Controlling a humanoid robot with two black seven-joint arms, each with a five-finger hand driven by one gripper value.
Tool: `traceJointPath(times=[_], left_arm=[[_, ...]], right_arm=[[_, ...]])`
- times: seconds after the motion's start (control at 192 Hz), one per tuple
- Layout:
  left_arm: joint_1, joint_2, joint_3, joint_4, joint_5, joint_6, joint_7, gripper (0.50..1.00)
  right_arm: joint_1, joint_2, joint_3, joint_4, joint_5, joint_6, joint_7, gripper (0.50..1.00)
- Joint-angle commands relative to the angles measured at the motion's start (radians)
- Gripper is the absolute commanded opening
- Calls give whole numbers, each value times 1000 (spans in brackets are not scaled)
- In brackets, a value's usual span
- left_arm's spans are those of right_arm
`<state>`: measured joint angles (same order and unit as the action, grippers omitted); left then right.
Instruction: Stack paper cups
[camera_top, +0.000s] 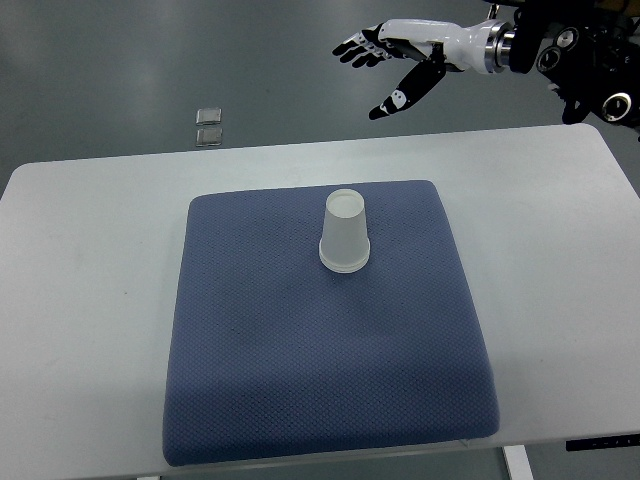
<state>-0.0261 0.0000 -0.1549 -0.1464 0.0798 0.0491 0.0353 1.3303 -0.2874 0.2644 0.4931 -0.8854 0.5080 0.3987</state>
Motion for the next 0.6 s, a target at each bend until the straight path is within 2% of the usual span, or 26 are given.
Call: traceJointPath(times=[0.0, 0.099, 0.396, 0.595], left_arm=[[0, 0, 0, -1, 0, 0, 0, 1000], [0, 0, 0, -1, 0, 0, 0, 1000], [2, 0, 0, -1, 0, 0, 0, 1000], [2, 0, 0, -1, 0, 0, 0, 1000]], right_arm=[[-28, 2, -2, -36, 184, -5, -1, 901], [-79, 8, 1, -64, 330, -13, -15, 901], [-207, 17, -1, -70, 729, -143, -24, 901], [-270, 21, 1, -70, 913, -189, -58, 901]])
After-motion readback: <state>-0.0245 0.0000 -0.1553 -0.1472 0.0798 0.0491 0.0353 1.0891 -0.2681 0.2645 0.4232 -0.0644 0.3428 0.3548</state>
